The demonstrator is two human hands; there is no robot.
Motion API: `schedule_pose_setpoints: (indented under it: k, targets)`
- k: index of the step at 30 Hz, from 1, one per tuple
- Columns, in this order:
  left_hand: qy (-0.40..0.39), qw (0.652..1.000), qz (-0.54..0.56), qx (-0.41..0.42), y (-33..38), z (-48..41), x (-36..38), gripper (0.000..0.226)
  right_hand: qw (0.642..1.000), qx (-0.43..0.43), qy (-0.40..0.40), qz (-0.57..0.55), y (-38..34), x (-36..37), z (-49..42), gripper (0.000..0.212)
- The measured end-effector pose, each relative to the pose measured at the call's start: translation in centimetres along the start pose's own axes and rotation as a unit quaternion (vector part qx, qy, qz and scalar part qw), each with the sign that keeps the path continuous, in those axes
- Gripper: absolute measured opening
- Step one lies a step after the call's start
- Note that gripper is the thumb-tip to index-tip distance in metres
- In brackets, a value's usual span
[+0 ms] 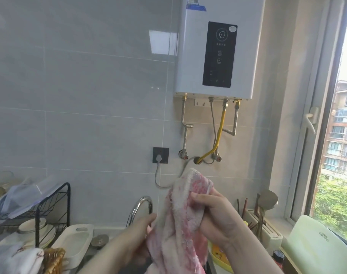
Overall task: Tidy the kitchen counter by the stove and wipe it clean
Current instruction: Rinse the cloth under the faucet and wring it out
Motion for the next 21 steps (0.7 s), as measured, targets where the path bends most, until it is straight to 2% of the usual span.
schedule_pose_setpoints:
  k: [1,4,7,8,12,15,18,20,21]
  targets:
    - [0.015,1.000,0.017,-0.016,-1.4,-0.2,0.0,0.052,1.000,0.002,0.007,-0.008,0.0,-0.1,-0.1,0.041]
    - [-0.025,0.998,0.047,-0.013,-4.5,0.0,0.8,0.068,0.999,0.001,0.011,-0.035,0.2,-0.3,-0.6,0.043]
    - [-0.048,0.984,0.164,-0.040,-6.2,-3.3,0.7,0.087,0.998,0.014,0.039,-0.050,0.5,-0.8,-1.3,0.041]
    - [-0.081,0.975,0.200,-0.048,-5.5,-3.3,1.5,0.086,0.997,0.024,0.051,-0.047,0.6,-1.0,-1.5,0.038]
    - [-0.115,0.958,0.262,0.002,-2.0,-1.6,2.7,0.042,0.995,0.069,0.070,-0.005,0.8,-2.2,-1.6,0.035]
    - [-0.114,0.958,0.261,-0.010,-0.8,-1.6,2.2,0.031,0.991,0.099,0.082,0.034,0.6,-2.8,-1.5,0.036]
    - [-0.108,0.963,0.245,-0.036,0.0,-2.3,1.9,0.032,0.986,0.115,0.096,0.075,-0.1,-3.5,-1.3,0.033]
    - [-0.080,0.968,0.236,0.000,1.4,-2.8,0.8,0.030,0.979,0.130,0.111,0.111,-0.7,-4.2,-1.2,0.036]
    - [-0.078,0.966,0.244,0.043,2.6,-3.0,0.2,0.025,0.975,0.141,0.113,0.129,-1.0,-4.4,-1.0,0.038]
Point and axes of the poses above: each hand's wrist, its own z-axis away from the middle knuckle, its own x-axis out of the palm, y = z × x, the point moved 7 cm from there along -z, towards the middle knuckle, and after that the axes turned 1 degree about -z, right-handed, at the moved point
